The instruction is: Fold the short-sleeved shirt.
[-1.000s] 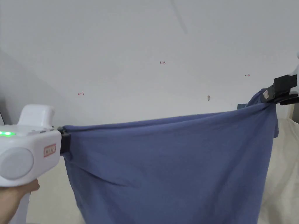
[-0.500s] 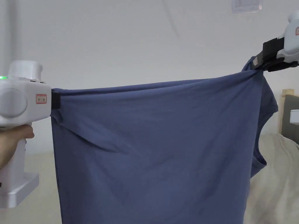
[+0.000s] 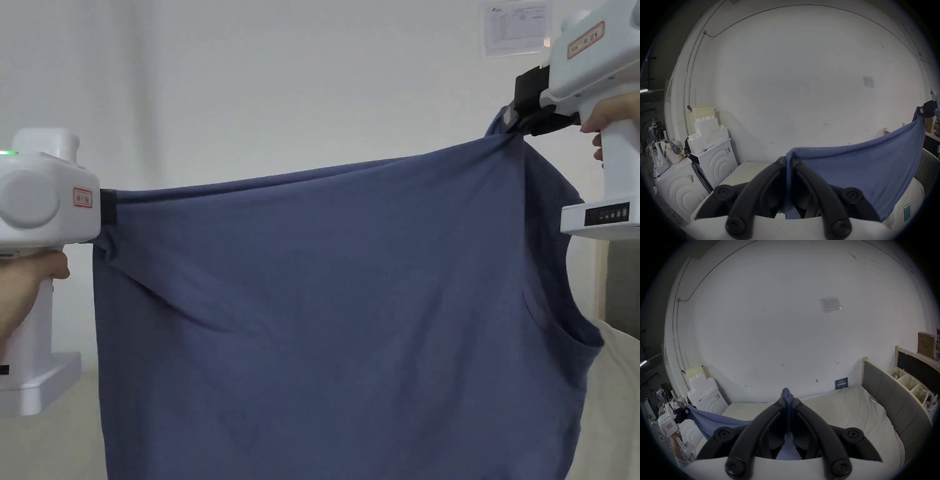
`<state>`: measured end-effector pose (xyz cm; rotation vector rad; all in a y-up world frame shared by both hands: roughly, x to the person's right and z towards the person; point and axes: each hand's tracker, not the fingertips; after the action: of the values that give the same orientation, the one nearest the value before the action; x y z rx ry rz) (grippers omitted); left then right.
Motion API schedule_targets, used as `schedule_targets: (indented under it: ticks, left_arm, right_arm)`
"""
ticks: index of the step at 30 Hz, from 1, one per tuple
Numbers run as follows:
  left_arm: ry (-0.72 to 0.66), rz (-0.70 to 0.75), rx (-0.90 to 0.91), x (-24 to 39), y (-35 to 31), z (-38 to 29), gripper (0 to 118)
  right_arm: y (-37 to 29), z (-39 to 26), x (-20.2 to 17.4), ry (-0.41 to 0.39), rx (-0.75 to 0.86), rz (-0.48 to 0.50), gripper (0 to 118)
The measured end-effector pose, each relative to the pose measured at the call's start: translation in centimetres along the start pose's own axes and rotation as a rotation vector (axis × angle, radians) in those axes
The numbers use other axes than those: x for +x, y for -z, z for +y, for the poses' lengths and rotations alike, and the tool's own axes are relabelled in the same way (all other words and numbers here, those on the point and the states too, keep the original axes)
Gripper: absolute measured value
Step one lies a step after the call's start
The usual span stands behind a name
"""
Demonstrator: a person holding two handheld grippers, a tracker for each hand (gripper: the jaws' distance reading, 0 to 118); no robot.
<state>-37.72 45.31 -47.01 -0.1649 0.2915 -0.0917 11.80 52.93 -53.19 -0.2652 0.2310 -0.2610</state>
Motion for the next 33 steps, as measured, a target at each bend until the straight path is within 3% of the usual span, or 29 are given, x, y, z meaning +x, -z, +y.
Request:
schedule_targets:
  ticks: [4, 15, 18, 21, 24, 29, 30, 33]
  left_arm:
    - [-0.047, 0.010, 0.009, 1.0, 4.5, 1.1, 7]
    - [-0.018, 0.041, 0.020, 1.7, 12.2, -1.2, 7]
    - [-0.043, 0.027, 0.008, 2.0, 13.2, -2.3, 7]
    - [-0.004, 0.047, 0.008, 2.5, 14.2, -3.5, 7]
    - [0.000, 0.052, -0.042, 2.7, 16.7, -5.3, 7]
    - [-0.008, 0.006, -0.176, 3.3, 19.6, -11.5, 7]
    - [0.003, 0.009, -0.194, 3.8, 20.0, -13.1, 7]
    - [0.010, -0.014, -0.287, 4.8, 21.1, -18.1, 7]
  right_arm:
    - [4.1, 0.8, -0.9, -0.076, -0.003, -0.035, 7]
    - [13.7, 1.3, 2.2, -0.053, -0.044, -0.013, 7]
    - [14.8, 0.5, 1.8, -0.134, -0.070, -0.040, 7]
    - [16.1, -0.4, 2.0, -0.145, -0.078, -0.045, 7]
    - [18.0, -2.3, 3.0, -0.116, -0.109, -0.020, 7]
    - [22.4, -8.4, 5.6, -0.110, -0.232, -0.057, 7]
    - [23.4, -10.4, 6.5, -0.083, -0.272, -0.060, 7]
    - [24.3, -16.8, 6.9, -0.105, -0.365, -0.056, 7]
